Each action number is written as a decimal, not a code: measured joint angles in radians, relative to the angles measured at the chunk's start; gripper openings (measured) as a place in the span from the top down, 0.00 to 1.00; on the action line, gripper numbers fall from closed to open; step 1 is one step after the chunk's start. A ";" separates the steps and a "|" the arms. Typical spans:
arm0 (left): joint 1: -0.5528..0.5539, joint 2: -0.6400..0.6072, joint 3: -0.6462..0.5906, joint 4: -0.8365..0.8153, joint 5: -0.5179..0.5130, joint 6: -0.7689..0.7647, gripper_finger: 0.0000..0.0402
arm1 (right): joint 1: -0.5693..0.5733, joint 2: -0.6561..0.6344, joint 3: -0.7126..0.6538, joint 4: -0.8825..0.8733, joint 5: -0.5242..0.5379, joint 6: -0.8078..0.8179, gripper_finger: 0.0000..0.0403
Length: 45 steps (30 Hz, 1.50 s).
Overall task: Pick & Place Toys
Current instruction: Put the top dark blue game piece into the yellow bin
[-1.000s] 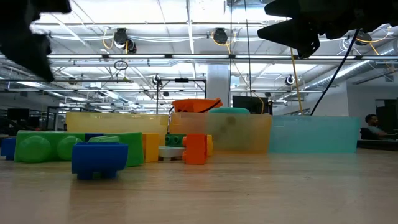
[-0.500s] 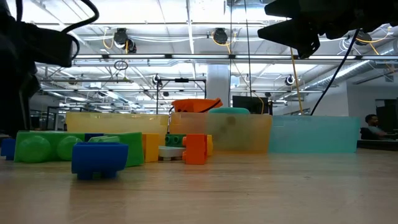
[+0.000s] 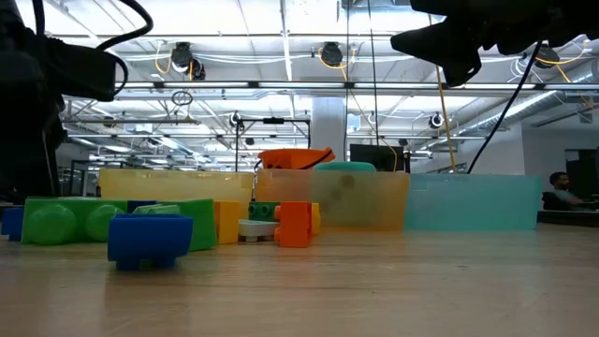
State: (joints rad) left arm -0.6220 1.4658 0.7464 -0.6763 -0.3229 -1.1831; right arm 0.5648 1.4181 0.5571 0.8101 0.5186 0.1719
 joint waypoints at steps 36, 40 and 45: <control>0.045 -0.064 -0.014 0.015 0.013 0.220 0.66 | 0.000 0.000 0.000 0.000 0.000 0.000 0.47; 0.063 -0.132 0.062 -0.128 -0.034 0.239 0.66 | 0.000 0.000 0.000 0.000 0.000 0.000 0.48; 0.135 -0.216 0.145 -0.274 -0.210 0.250 0.66 | 0.000 0.000 0.000 0.000 0.000 0.000 0.48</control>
State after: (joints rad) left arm -0.4868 1.2503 0.8912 -0.9504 -0.5331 -0.9329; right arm 0.5644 1.4181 0.5571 0.8097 0.5190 0.1715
